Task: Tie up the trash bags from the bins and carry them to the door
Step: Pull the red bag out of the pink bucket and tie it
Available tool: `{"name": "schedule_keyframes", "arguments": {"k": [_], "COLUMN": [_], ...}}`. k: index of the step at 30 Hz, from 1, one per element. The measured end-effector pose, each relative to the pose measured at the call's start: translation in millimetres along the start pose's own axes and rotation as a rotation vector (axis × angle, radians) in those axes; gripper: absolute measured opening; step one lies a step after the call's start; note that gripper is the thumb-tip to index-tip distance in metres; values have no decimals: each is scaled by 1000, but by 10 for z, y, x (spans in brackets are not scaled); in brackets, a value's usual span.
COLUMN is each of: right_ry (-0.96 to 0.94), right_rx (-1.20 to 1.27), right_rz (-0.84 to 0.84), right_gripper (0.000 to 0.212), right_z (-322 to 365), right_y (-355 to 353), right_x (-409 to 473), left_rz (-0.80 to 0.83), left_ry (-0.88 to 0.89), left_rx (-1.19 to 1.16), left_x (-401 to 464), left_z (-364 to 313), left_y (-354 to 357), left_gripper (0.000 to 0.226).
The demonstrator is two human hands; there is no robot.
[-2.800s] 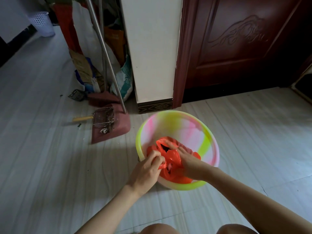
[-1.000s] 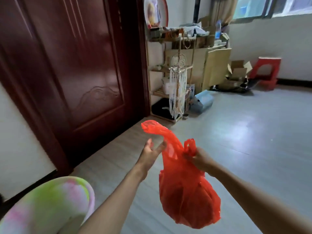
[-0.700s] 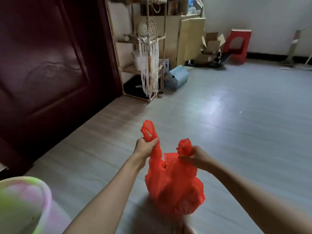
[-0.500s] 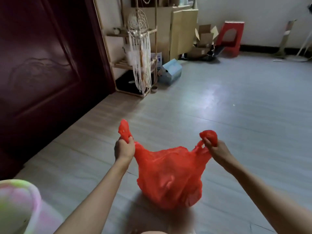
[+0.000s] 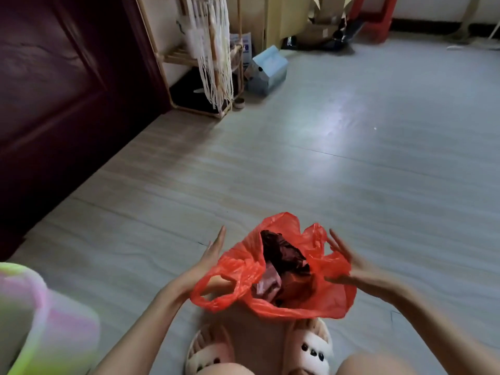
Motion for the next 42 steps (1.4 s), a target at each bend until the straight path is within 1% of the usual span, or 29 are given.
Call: {"name": "schedule_keyframes", "arguments": {"k": [1,2,4,5,6,7,10,11,12,14,15,16,17,18,19,20,22,23,25,26,29,30,31,32,33,35,37,40,42], "right_ry": [30,36,10,21,54,93,174,197,227,280,306,319,329,331,323,291,202,139,43,17,-76,-105,-117,-110,-78,-3,78,125,143], "right_rx": [12,13,55,121,204,290,575,697,821,1008,1083,1150,1202,1231,1227,1197,1077,1015,834,672,45,-114,-190,-162,-54,237,478,588,683], "right_rz": [46,36,-139,-270,-358,-390,-354,-349,-358,-401,-406,-392,-366,-331,-294,-249,-183,-141,-102,-116,-158,-199,-294,-406,-502,-584,-586,-600,-614], "right_gripper": [94,76,40,28,20,16,27,36,45,53,56,61,69,77,82,84,84,77,52,49,71,64,45,25,16,13,8,14,16], "right_z": [-7,-1,87,111,143,188,330,387,425,451,434,405,343,296,255,239,238,244,241,254,201,183,173,181,181,114,66,14,8], "right_y": [20,28,13,-17,-31,-38,-97,-142,-194,-294,-323,-332,-336,-331,-319,-305,-290,-283,-250,-235,-253,-261,-296,-337,-373,-442,-457,-414,-375], "right_x": [-22,-31,38,97,164,230,420,480,522,608,638,664,673,678,659,639,606,585,567,555,564,572,597,618,641,696,734,749,783], "left_rz": [31,34,14,20,-2,-56,-399,-488,-514,-451,-415,-362,-295,-243,-198,-198,-293,-369,-478,-496,-512,-517,-510,-495,-471,-391,-313,-289,-281], "left_ry": [49,97,114,91,15,-48,-117,-122,-130,-185,-211,-228,-196,-139,-72,-28,16,0,-111,-176,-271,-274,-277,-277,-282,-282,-276,-250,-259], "left_rx": [95,124,51,-25,-109,-163,-151,-251,-427,-778,-864,-861,-766,-614,-463,-306,-18,60,61,31,-146,-212,-277,-336,-379,-439,-496,-583,-616], "left_x": [59,96,216,277,330,395,567,606,632,643,634,618,588,586,569,581,638,681,763,799,861,849,855,866,858,831,802,769,761], "left_z": [74,64,79,59,62,74,-53,-124,-207,-279,-267,-250,-242,-230,-231,-227,-169,-115,0,56,105,77,60,48,42,17,11,21,14], "left_y": [62,123,171,216,228,233,172,129,90,11,-37,-86,-108,-120,-114,-102,-114,-142,-225,-249,-237,-224,-205,-182,-164,-121,-89,-100,-69], "left_gripper": [104,95,49,34,24,15,21,26,30,29,22,12,16,32,48,57,65,67,59,52,39,34,30,27,26,25,30,36,24]}}
Point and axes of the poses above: each hand's wrist, its own x-axis towards the middle knuckle, its own y-axis out of the palm, z = x × y, the point moved 3 cm from there along x, towards the middle knuckle, and after that the axes turned 13 degrees about -z, right-handed, at the moved point
